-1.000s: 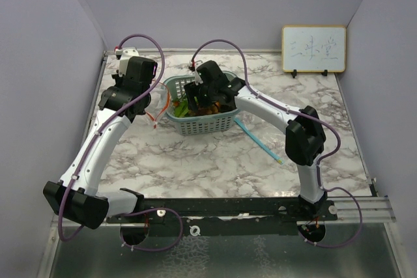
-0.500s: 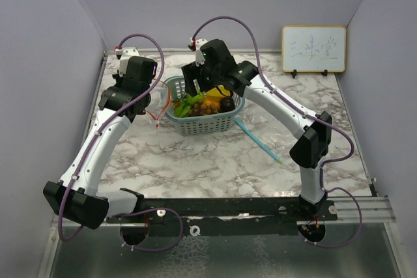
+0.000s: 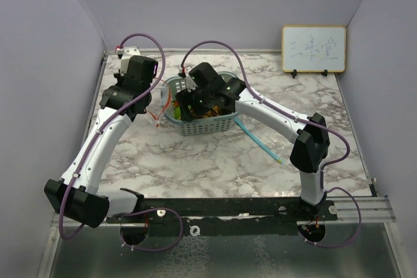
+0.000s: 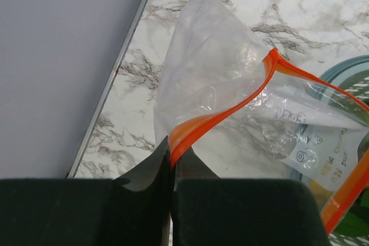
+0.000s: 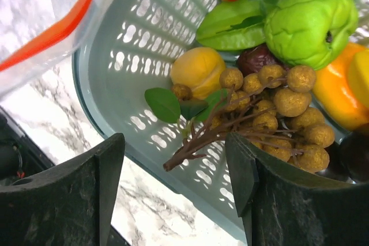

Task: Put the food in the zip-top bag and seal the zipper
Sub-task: Pick up the fake fruit from the bin.

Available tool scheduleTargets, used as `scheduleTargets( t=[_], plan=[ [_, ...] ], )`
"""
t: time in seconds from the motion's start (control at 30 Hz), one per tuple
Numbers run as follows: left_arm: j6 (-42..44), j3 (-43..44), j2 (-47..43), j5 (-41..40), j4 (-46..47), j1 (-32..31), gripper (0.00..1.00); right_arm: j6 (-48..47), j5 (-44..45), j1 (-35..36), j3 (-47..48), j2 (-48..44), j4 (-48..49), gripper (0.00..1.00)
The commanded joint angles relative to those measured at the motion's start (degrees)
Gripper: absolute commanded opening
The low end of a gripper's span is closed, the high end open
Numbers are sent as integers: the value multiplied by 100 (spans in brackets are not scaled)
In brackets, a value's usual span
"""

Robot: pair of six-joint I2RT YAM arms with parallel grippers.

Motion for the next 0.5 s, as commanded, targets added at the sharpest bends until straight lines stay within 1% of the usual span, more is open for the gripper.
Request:
scheduleTargets(
  t=[0.0,0.03,0.07,0.1,0.13,0.17,0.3,0.33,0.37,0.43,0.47],
  plan=[
    [-1,220,75,178,107,30,0,144,1054,-21,-364,107,125,69],
    [-10,216,77,187,108,29,0,176,1255,-21,-377,130,113,69],
    [-18,213,75,192,98,26,0,206,1459,-21,-388,142,105,66],
    [-24,212,77,195,97,32,0,228,1619,-21,-403,151,103,60],
    [-22,213,68,197,98,26,0,237,1767,-21,-425,159,102,56],
    [-28,211,66,201,102,28,0,237,1857,-21,-443,169,106,56],
    [-36,212,53,197,102,29,0,210,1726,-21,-525,236,109,53],
    [-35,206,44,197,98,35,0,228,1685,-21,-575,242,125,50],
    [-39,200,35,213,109,35,0,227,1687,-21,-622,235,153,43],
    [-29,179,9,270,152,30,0,245,1880,-33,-660,229,133,26],
    [-36,167,1,331,186,32,0,239,2019,-55,-661,205,107,21]
  ],
)
